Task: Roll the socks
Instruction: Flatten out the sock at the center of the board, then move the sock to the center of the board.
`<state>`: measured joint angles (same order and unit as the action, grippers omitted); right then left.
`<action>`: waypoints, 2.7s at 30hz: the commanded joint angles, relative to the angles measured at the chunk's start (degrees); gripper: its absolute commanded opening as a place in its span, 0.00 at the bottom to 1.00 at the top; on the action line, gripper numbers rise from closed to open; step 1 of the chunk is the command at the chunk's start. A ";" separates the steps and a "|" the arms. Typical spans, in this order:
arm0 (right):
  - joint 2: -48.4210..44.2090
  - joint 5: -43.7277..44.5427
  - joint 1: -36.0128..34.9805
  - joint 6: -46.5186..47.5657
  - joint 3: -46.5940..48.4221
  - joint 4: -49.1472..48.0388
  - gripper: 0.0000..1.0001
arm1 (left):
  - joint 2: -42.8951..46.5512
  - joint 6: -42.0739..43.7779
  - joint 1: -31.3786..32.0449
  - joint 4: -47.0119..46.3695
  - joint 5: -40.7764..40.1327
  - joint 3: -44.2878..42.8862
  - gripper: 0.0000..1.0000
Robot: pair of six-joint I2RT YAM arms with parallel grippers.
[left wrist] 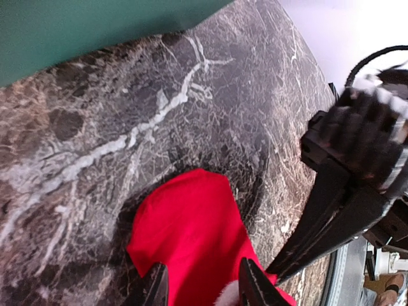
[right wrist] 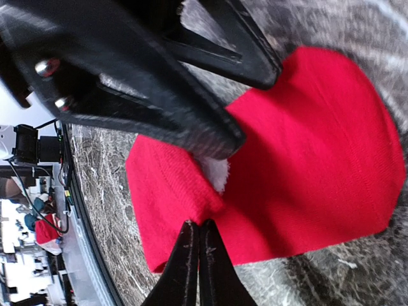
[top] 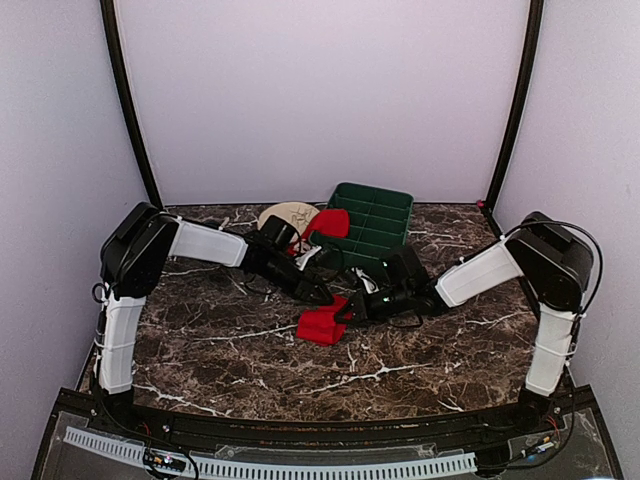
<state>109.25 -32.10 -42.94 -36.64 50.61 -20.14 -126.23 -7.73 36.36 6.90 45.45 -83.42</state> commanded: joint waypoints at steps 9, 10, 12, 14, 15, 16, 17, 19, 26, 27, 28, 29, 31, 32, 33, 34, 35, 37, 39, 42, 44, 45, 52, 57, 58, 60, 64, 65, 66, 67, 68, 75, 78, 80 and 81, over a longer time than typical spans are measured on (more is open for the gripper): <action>-7.53 4.68 -5.36 13.48 1.24 3.87 0.06 | 10.74 -6.12 -2.86 -2.81 -2.08 3.53 0.41; -8.02 5.39 -6.31 15.10 1.43 4.79 0.06 | 11.35 -6.47 -2.87 -2.84 -2.12 3.83 0.41; -9.12 7.04 -8.32 18.43 1.66 6.69 0.07 | 12.53 -7.31 -2.87 -2.93 -2.29 4.58 0.41; -10.14 9.32 -10.62 21.95 1.90 8.99 0.07 | 13.56 -7.85 -2.87 -3.05 -2.37 5.56 0.41; -10.58 10.61 -11.78 24.08 1.74 10.33 0.07 | 14.03 -8.02 -2.87 -2.95 -2.50 6.07 0.41; -10.93 11.81 -12.79 25.33 1.46 11.08 0.08 | 14.61 -8.15 -2.87 -2.99 -2.55 6.60 0.41; -11.26 12.37 -13.88 26.21 1.07 11.59 0.08 | 15.18 -8.40 -2.87 -3.08 -2.56 7.19 0.41; -11.96 12.64 -15.15 27.06 -0.04 12.11 0.11 | 16.35 -8.80 -2.87 -3.31 -2.56 8.71 0.41; -15.38 14.37 -18.02 26.82 -3.84 13.65 0.37 | 21.44 -8.87 -2.78 -3.75 -5.21 14.93 0.41; -16.36 14.96 -18.05 26.42 -4.42 13.76 0.39 | 22.04 -8.70 -2.72 -3.52 -5.57 15.55 0.41; -17.15 15.73 -18.08 25.99 -4.87 13.82 0.40 | 22.65 -8.32 -2.53 -3.19 -6.05 16.24 0.41; -17.45 16.81 -18.08 25.59 -5.20 13.93 0.41 | 23.22 -7.83 -2.22 -2.58 -6.60 16.67 0.41; -19.45 20.33 -18.06 25.00 -5.31 14.67 0.44 | 24.32 -6.12 -1.49 -1.04 -8.44 17.32 0.41; -19.40 22.48 -17.99 24.94 -4.84 15.76 0.44 | 24.80 -5.49 0.02 0.01 -9.74 17.41 0.41; -18.93 24.73 -17.86 25.10 -3.80 17.38 0.45 | 25.15 -4.04 1.18 1.56 -11.22 17.35 0.41; -18.46 26.29 -17.65 25.01 -3.03 18.35 0.45 | 25.36 -2.86 2.06 3.06 -12.65 17.14 0.41; -17.69 27.97 -17.36 24.73 -2.35 19.09 0.45 | 25.48 -1.83 2.98 4.69 -14.11 16.99 0.40; -15.69 28.96 -16.16 23.29 -1.24 19.13 0.45 | 25.78 -0.16 4.60 7.06 -16.22 17.09 0.38; -14.33 30.21 -13.75 20.84 -0.14 19.29 0.45 | 26.29 0.79 5.87 8.38 -17.76 18.25 0.38; -12.00 30.47 -10.14 18.69 2.20 19.03 0.44 | 27.61 1.00 7.18 8.04 -18.18 20.61 0.36; -9.58 29.93 -8.15 18.50 4.79 19.23 0.42 | 28.08 1.24 8.07 7.94 -17.94 21.51 0.35; -7.99 29.50 -7.33 18.66 6.41 19.59 0.40 | 28.17 1.42 8.70 8.18 -17.95 21.68 0.35; 1.55 26.71 -3.78 18.68 16.85 22.37 0.31 | 28.16 0.81 10.66 8.02 -17.57 23.15 0.31; 3.88 24.65 -2.34 16.61 18.21 22.42 0.21 | 28.86 -0.84 11.94 7.08 -17.40 25.19 0.26; 4.06 24.12 -2.25 16.40 18.29 22.40 0.19 | 29.10 -1.25 12.16 6.57 -17.21 25.76 0.25; 4.36 23.15 -2.24 15.85 18.38 22.78 0.15 | 29.64 -2.13 12.47 5.89 -17.14 26.78 0.23; 4.85 20.94 -2.24 14.84 17.93 22.72 0.09 | 31.34 -2.99 12.69 4.75 -17.53 28.67 0.18; 5.41 20.37 -2.24 14.81 18.14 22.77 0.08 | 31.47 -2.95 12.68 4.61 -17.38 28.90 0.17; 6.21 20.13 -2.19 14.94 18.69 23.32 0.08 | 31.33 -2.83 12.68 4.53 -17.15 28.99 0.16; 7.10 20.07 -2.16 15.24 19.58 24.02 0.07 | 31.08 -2.82 12.68 4.62 -16.93 28.91 0.15; 8.11 19.99 -2.06 15.53 20.49 24.87 0.07 | 30.67 -2.74 12.68 4.66 -16.49 28.73 0.14; 12.30 18.52 -1.07 16.64 25.20 26.21 0.07 | 29.50 -2.70 12.68 4.10 -15.13 29.19 0.06; 14.46 17.74 -0.94 17.97 28.46 27.78 0.07 | 29.29 -2.73 12.71 3.46 -14.66 29.63 0.05; 15.97 16.78 -0.89 19.13 31.53 29.45 0.07 | 29.21 -2.72 12.68 3.13 -14.35 29.74 0.03; 16.66 16.13 -0.96 19.62 32.78 30.05 0.07 | 29.14 -2.72 12.68 3.01 -14.26 29.75 0.03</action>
<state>122.48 -14.04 -44.34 -19.55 79.09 5.76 -97.27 -10.57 48.82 10.96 29.74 -54.76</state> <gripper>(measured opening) 0.072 0.032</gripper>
